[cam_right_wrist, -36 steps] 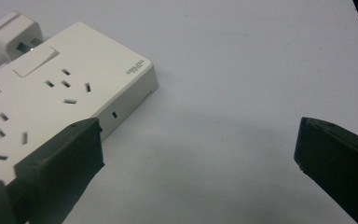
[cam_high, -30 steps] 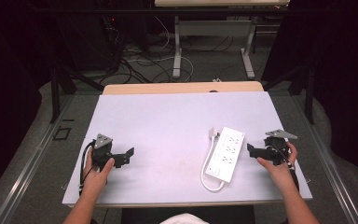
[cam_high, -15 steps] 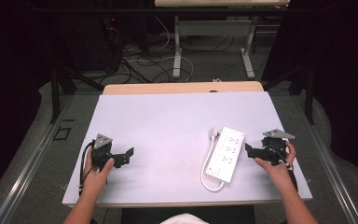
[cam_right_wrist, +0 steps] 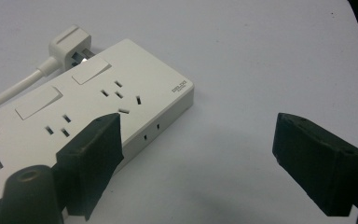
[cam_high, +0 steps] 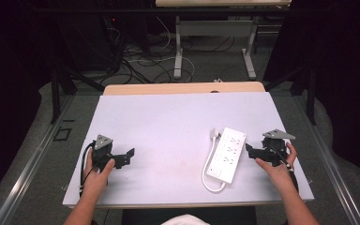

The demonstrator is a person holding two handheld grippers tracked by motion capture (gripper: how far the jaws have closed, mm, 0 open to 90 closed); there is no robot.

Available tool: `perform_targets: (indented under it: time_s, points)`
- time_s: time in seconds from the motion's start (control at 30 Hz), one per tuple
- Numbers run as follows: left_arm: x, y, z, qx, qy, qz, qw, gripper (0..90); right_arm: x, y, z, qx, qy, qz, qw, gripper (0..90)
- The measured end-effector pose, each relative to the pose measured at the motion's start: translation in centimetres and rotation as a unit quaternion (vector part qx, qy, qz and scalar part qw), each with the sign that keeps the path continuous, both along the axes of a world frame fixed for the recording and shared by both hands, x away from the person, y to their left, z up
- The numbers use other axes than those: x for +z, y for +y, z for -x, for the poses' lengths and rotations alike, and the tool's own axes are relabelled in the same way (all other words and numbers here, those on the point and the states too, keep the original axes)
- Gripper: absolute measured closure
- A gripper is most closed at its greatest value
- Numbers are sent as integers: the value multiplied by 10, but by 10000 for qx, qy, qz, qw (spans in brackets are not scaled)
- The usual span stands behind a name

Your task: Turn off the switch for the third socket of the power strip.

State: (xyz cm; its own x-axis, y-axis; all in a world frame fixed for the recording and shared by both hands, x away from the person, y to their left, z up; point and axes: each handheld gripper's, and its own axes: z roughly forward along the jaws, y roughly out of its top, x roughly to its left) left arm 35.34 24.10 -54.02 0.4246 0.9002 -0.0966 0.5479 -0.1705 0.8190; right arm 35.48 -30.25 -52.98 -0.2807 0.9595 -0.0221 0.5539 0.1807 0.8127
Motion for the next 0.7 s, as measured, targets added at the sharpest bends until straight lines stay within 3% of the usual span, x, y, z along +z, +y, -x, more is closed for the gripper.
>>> perform_targets:
  time_s: [0.7]
  points:
    - [0,0,0,33,-37,23,10000,5,5,10,-5,384,84,139,9991,277]
